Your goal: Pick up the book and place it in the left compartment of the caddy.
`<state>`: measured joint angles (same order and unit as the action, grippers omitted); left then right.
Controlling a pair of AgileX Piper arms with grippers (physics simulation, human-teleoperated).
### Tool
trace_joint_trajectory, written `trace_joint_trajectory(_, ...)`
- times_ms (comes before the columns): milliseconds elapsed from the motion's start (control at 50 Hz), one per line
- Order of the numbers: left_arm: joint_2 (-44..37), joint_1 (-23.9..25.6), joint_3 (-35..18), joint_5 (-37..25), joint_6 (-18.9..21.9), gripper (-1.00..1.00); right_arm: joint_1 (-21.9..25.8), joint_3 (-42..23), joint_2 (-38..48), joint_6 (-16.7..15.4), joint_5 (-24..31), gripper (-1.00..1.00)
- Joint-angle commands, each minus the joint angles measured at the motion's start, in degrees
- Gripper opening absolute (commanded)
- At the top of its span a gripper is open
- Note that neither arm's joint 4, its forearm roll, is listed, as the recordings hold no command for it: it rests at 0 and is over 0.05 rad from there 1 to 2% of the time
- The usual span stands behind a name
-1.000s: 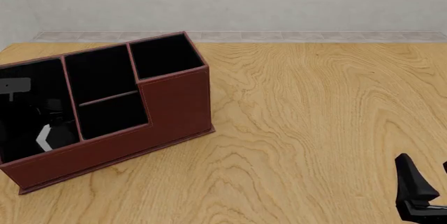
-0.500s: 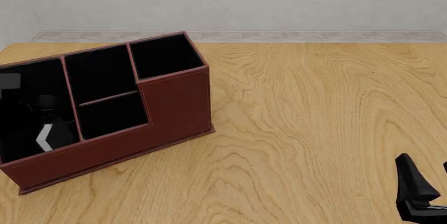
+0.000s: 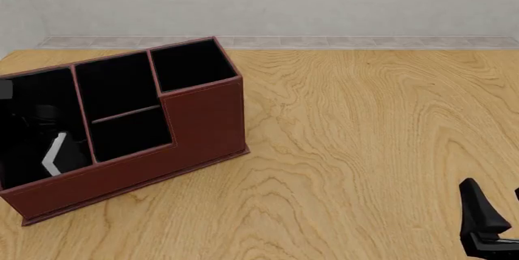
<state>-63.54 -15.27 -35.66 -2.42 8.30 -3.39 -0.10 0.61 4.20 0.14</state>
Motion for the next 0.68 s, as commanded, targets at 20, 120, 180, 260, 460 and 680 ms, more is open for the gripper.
trace_joint_trajectory(20, 2.16, -0.35, -0.20, -0.96, 0.49, 1.00, -0.02, 0.00, 0.00, -0.01, 0.00, 1.00)
trace_joint_trajectory(120, 3.40, -0.05, -0.56, -1.82, 0.44, 1.00, 0.02, 0.00, -0.01, 0.01, 0.00, 1.00)
trace_joint_trajectory(180, 4.09, -0.11, -0.66, -2.19, 0.51, 1.00, -0.01, 0.00, -0.03, 0.01, 0.00, 1.00)
trace_joint_trajectory(260, 5.26, -0.18, -0.85, -2.82, 0.69, 1.00, -0.01, 0.00, -0.02, 0.03, 0.00, 1.00)
trace_joint_trajectory(460, 7.86, -0.17, -1.64, -4.51, 0.64, 1.00, 0.02, 0.00, 0.01, -0.02, 0.00, 1.00)
trace_joint_trajectory(680, 10.51, -0.22, -2.84, -6.51, 0.93, 1.00, -0.04, -0.06, -0.25, 0.31, 0.03, 1.00)
